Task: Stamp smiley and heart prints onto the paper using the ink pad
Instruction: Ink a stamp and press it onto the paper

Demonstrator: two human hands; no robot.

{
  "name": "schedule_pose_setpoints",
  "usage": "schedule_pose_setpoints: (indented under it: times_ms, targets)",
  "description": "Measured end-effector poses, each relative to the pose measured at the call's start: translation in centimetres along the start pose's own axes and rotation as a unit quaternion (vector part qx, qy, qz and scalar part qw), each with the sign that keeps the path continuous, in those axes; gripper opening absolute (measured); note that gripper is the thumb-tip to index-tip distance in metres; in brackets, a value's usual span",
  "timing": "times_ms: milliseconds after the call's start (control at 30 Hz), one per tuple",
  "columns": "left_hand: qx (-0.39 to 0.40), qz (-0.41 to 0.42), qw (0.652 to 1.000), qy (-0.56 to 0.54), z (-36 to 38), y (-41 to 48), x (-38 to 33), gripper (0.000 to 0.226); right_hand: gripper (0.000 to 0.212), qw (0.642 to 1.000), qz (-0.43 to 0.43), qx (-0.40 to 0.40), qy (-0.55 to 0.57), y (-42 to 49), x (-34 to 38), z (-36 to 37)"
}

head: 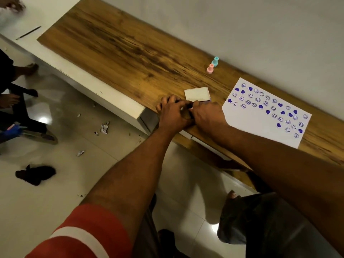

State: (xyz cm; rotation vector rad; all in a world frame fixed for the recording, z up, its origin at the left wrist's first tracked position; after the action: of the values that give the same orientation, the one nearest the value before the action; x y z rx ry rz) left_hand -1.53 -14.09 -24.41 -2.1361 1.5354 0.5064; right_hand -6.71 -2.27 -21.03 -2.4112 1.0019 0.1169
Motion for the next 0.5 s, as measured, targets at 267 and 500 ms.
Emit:
schedule_pose_setpoints:
  times_ms: [267,500]
  targets:
    - [0.012,0.002,0.999,0.033,-0.5,-0.1,-0.5,0.066,0.041,0.999,-0.029,0.015,-0.004,0.4,0.3,0.2]
    - [-0.018,0.052,0.994,0.095,-1.6,-0.7,-4.1,0.105,0.051,0.949,0.059,-0.189,0.244,-3.5,-8.2,-0.7]
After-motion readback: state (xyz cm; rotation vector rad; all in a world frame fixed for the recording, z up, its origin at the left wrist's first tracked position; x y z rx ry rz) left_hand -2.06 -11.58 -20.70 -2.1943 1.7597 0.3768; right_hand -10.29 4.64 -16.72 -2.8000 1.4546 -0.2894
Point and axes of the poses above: each hand's wrist, its own y-axis towards the middle knuckle, its own z-axis out of the palm, x = y × z, the point moved 6 cm from there along y, towards the middle knuckle, and after that the axes turned 8 degrees about x, right-handed, at the moved point
